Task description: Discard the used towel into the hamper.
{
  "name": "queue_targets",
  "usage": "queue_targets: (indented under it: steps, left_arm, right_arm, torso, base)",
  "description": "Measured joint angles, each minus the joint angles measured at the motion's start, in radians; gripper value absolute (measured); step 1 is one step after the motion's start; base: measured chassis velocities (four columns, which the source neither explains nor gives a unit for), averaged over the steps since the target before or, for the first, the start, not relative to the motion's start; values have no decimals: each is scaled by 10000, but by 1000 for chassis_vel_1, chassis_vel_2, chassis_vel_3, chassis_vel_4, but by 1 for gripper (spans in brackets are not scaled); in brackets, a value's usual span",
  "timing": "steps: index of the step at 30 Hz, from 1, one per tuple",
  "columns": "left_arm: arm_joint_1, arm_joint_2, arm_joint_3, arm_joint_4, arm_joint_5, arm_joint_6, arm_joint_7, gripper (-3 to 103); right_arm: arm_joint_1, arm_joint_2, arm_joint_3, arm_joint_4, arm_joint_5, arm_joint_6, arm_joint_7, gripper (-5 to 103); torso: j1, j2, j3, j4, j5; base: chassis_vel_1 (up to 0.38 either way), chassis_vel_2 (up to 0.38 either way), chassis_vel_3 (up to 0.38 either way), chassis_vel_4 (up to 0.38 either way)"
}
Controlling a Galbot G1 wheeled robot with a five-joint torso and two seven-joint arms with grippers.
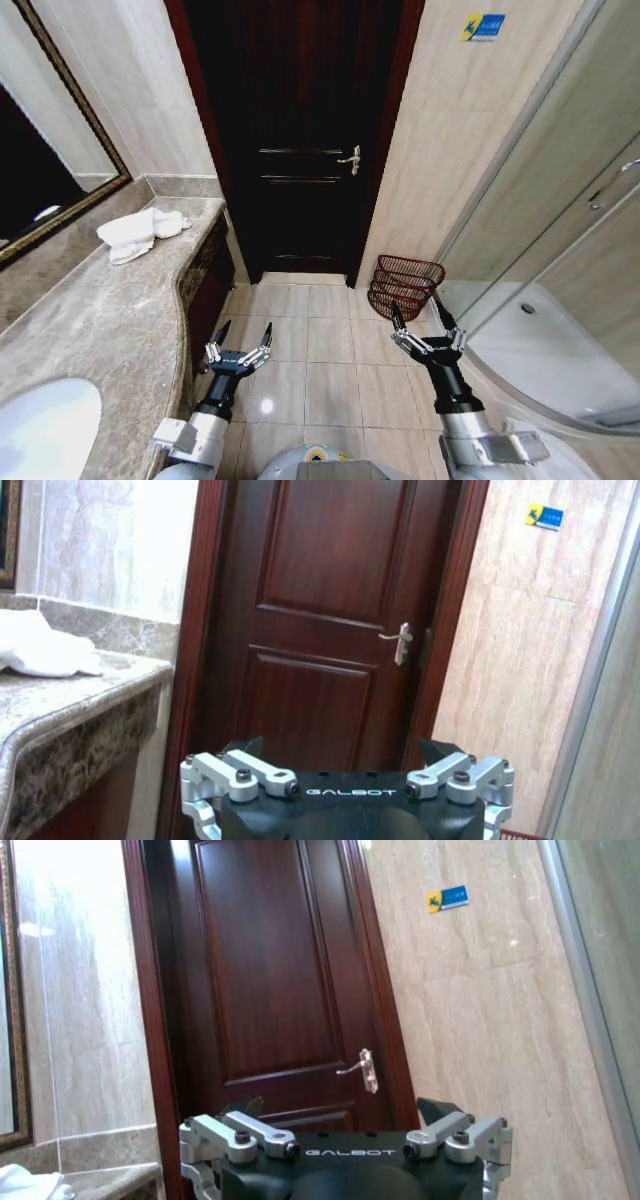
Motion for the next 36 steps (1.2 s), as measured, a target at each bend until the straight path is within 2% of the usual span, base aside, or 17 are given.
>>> queue_targets:
  steps: [36]
  left_arm:
    - [0,0,0,0,0,0,0,100]
  right_arm:
    - [0,0,0,0,0,0,0,100]
  torso:
    - [0,0,0,0,0]
  base:
    - [0,0,0,0]
